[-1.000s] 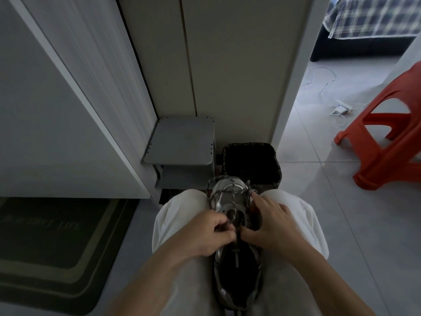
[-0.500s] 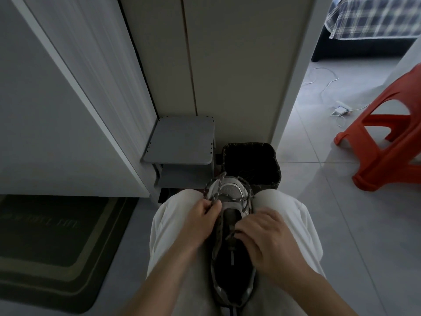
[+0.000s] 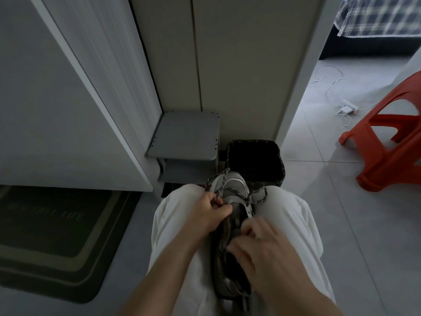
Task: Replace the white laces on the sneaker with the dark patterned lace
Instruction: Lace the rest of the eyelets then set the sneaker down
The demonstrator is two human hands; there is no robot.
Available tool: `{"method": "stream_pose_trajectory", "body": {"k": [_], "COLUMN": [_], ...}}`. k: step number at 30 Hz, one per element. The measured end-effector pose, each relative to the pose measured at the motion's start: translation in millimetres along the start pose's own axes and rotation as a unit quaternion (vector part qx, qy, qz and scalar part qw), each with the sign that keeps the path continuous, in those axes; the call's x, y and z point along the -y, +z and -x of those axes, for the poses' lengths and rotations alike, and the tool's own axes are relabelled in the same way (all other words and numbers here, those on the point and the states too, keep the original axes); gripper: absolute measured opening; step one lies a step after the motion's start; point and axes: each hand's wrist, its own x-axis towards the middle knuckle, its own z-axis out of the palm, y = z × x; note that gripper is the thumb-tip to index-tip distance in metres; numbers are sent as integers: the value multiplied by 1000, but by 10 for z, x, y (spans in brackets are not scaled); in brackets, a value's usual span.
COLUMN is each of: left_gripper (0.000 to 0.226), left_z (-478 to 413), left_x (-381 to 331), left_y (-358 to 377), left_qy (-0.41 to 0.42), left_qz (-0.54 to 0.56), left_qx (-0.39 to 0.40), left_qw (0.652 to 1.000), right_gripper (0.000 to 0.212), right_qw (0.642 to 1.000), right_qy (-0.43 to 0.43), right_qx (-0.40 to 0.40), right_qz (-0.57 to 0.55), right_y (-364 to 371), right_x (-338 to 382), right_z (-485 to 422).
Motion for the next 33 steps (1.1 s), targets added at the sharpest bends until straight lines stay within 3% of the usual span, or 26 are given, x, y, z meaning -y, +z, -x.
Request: {"method": "stream_pose_trajectory", "body": {"k": [2, 4, 7, 10, 13, 16, 19, 23, 27, 28, 30, 33], "left_gripper": [21, 21, 23, 23, 22, 26, 28, 25, 30, 28, 23, 13], "left_z": [-14, -21, -29, -47, -75, -123, -127, -1, 96, 100, 113, 109], "left_x": [0, 5, -4, -8, 23, 35, 19, -48, -176, -182, -154, -116], "left_y": [5, 15, 30, 21, 8, 35, 58, 49, -78, -98, -80, 26], "left_qy": [6, 11, 9, -9, -10, 3, 4, 53, 46, 52, 78, 162], "left_qz": [-9, -16, -5, 8, 3, -12, -13, -6, 191, 174, 29, -153], "left_qx": [-4, -6, -12, 0, 14, 14, 4, -15, -7, -8, -17, -16], "left_qw": [1000, 1000, 1000, 1000, 1000, 1000, 1000, 998, 980, 983, 996, 975], "right_gripper": [11, 11, 41, 33, 15, 13, 12, 15, 12, 11, 11, 16], "right_qw": [985, 970, 962, 968, 977, 983, 984, 986, 985, 982, 972, 967], "right_qy": [78, 118, 150, 152, 108, 23, -67, -111, -163, -184, -235, -232], "right_qx": [-76, -58, -13, -40, -144, -171, -160, -107, -40, -26, -2, -2], "right_qz": [135, 205, 227, 194, 118, 60, 49, 68, 35, 19, 21, 103], "right_y": [8, 82, 364, 392, 268, 226, 303, 265, 113, 102, 145, 312], "right_x": [-107, -100, -203, -229, -319, -309, -167, -206, -244, -231, -185, -113], "right_z": [-118, -293, -477, -494, -352, -134, 54, 106, 74, 72, 69, 52]}}
